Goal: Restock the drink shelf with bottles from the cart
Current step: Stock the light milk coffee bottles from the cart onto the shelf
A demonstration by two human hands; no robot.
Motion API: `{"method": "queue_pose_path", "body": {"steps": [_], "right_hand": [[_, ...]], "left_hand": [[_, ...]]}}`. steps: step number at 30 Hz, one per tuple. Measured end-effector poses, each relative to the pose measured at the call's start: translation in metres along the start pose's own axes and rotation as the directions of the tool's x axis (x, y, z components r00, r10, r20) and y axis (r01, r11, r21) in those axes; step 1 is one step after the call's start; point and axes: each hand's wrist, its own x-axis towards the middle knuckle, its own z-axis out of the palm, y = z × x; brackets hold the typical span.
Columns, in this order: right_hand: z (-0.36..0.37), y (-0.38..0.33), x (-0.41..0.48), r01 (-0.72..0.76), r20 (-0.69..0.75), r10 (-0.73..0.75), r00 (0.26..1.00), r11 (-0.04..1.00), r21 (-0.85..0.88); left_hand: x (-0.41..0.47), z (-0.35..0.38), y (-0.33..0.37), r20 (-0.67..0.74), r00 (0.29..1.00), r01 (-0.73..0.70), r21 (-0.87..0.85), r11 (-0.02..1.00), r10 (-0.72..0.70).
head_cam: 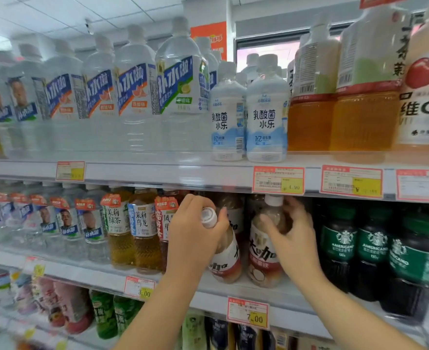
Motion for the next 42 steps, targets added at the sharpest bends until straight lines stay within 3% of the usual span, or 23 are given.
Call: {"method": "queue_pose_path", "body": {"steps": [3,11,17,20,25,31,35,39,42], "right_hand": [[0.015,0.014,0.001,-0.076,0.081,0.076,0.994,0.997,-0.004],[0.018,0.031,-0.003,-0.171,0.189,0.186,0.964,0.981,-0.092],[0.011,0.033,-0.001,-0.258,0.218,0.267,0.939,0.964,-0.067],[0.011,0.036,0.000,-0.267,0.266,0.299,0.916,0.952,-0.150],[0.022,0.052,-0.005,-0.232,0.270,0.326,0.906,0.916,-0.327],[0.030,0.056,0.006,-0.281,0.310,0.358,0.881,0.922,-0.265],[0.038,0.057,0.006,-0.298,0.310,0.361,0.880,0.926,-0.233],[0.041,0.058,0.002,-0.318,0.288,0.367,0.884,0.926,-0.206],[0.039,0.059,-0.001,-0.314,0.300,0.357,0.885,0.932,-0.180]], "left_hand": [[0.006,0.009,0.004,0.031,0.986,0.166,-0.048,0.985,-0.164],[0.005,0.042,-0.010,0.214,0.897,0.417,-0.125,0.900,-0.386],[-0.010,0.040,-0.007,0.329,0.869,0.444,-0.186,0.876,-0.371],[-0.035,0.036,-0.013,0.382,0.838,0.484,-0.191,0.854,-0.389],[-0.059,0.036,-0.023,0.565,0.729,0.557,-0.160,0.815,-0.387],[-0.063,0.035,-0.026,0.415,0.764,0.540,0.005,0.841,-0.493],[-0.065,0.037,-0.023,0.356,0.774,0.552,0.028,0.834,-0.524],[-0.068,0.035,-0.026,0.404,0.769,0.521,0.051,0.852,-0.495],[-0.067,0.027,-0.033,0.514,0.716,0.543,0.014,0.839,-0.472]]}}
